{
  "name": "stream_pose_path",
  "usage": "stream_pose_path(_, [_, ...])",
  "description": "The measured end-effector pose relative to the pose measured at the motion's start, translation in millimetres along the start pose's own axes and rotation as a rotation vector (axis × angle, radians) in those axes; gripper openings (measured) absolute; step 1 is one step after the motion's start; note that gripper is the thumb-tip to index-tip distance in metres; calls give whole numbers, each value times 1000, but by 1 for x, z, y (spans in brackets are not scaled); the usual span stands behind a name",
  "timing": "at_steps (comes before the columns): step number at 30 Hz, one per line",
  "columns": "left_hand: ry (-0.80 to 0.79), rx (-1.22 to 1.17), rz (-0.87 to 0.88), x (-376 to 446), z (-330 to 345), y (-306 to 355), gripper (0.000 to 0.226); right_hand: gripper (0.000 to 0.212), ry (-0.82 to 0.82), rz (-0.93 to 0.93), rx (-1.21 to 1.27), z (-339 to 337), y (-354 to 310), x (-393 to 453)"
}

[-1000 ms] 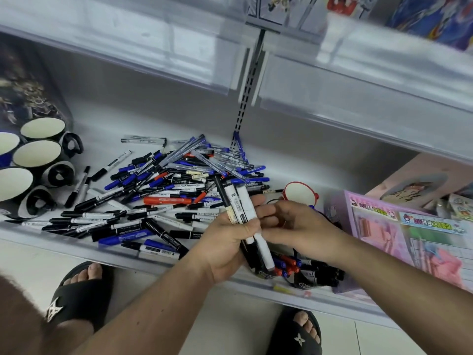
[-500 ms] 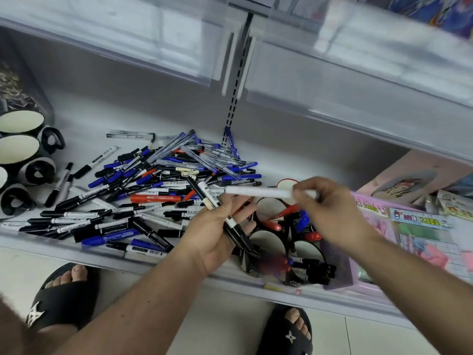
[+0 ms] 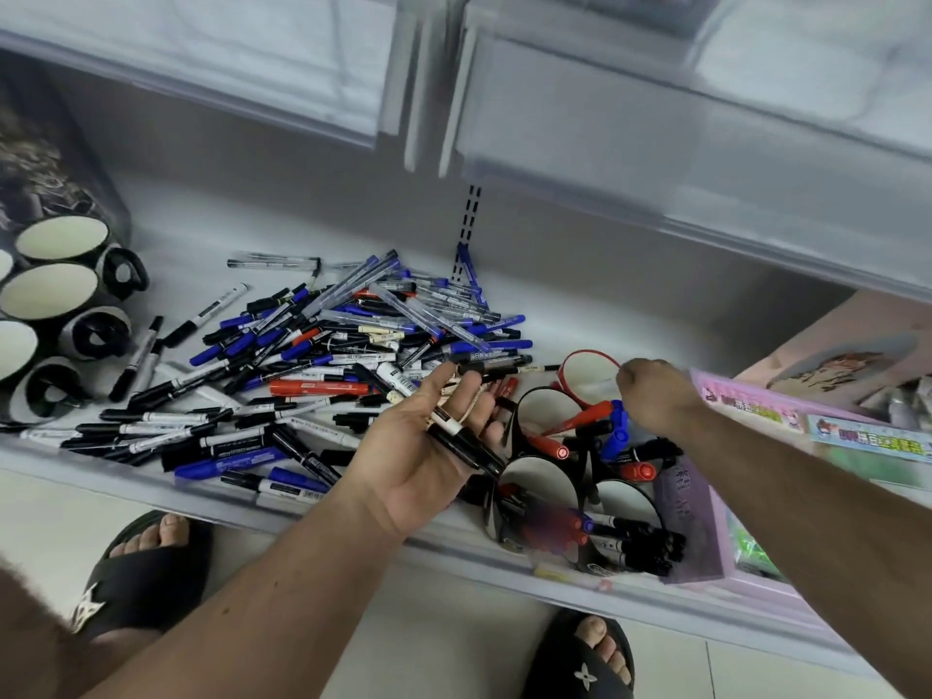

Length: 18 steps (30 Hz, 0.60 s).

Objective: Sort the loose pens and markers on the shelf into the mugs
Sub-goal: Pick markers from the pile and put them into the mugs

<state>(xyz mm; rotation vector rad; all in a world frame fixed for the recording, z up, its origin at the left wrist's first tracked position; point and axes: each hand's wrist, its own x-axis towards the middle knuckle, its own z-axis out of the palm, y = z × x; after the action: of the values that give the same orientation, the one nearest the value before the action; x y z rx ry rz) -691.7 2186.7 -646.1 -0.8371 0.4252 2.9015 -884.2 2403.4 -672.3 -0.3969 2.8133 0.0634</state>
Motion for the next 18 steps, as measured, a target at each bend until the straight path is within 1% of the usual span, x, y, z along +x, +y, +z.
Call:
stream_pose_path(2, [7, 7, -15, -3, 1, -2, 40, 28, -52, -37, -57, 2, -1, -1])
stream_pose_path(4, [8, 30, -15, -6, 2, -4, 40, 27, -40, -64, -95, -3, -4, -8])
stream_pose_path(5, [9, 48, -7, -8, 2, -4, 38, 29, 4, -60, -119, -8, -7, -13])
stream_pose_path(7, [6, 96, 9, -11, 3, -4, 34, 37, 203, -3, -21, -19, -18, -27])
stream_pose_path(8, [0, 114, 9, -12, 4, -4, 33, 38, 297, -3, 111, -26, -26, -36])
stream_pose_path(9, [-9, 129, 4, -13, 5, -5, 32, 37, 320, -4, 258, -33, -38, -49])
stream_pose_path(10, [-16, 144, -4, -14, 5, -6, 31, 37, 266, -16, 415, -39, -52, -62])
stream_pose_path(12, [-30, 187, -17, -15, 4, -12, 33, 40, 34, -31, 732, -47, -81, -96])
stream_pose_path(13, [-41, 208, -22, -15, 2, -16, 35, 40, -84, -56, 789, -48, -91, -113])
stream_pose_path(14, [-49, 218, -24, -14, 0, -19, 37, 41, -173, -112, 755, -48, -99, -129])
stream_pose_path(16, [-50, 209, -25, -15, -2, -23, 39, 39, -275, -190, 659, -39, -105, -150])
stream_pose_path(17, [-45, 211, -27, -16, -2, -25, 40, 34, -312, -196, 697, -33, -106, -157])
stream_pose_path(18, [-42, 225, -32, -17, -1, -26, 40, 26, -349, -179, 790, -28, -106, -162])
